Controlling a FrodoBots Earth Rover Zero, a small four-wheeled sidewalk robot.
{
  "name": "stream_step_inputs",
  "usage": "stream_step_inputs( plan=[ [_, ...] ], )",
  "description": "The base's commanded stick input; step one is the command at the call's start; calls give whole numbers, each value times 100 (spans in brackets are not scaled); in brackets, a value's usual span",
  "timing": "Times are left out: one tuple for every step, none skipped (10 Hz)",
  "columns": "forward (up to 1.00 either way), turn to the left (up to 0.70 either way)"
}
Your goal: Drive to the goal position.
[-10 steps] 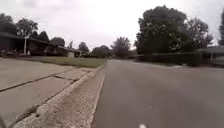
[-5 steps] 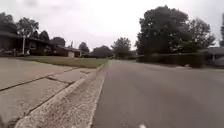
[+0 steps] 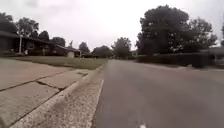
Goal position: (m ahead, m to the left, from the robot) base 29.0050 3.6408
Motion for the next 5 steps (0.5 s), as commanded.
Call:
stream_step_inputs(
  plan=[
    [70,0],
    [70,0],
    [70,0],
    [70,0],
    [70,0]
  ],
)
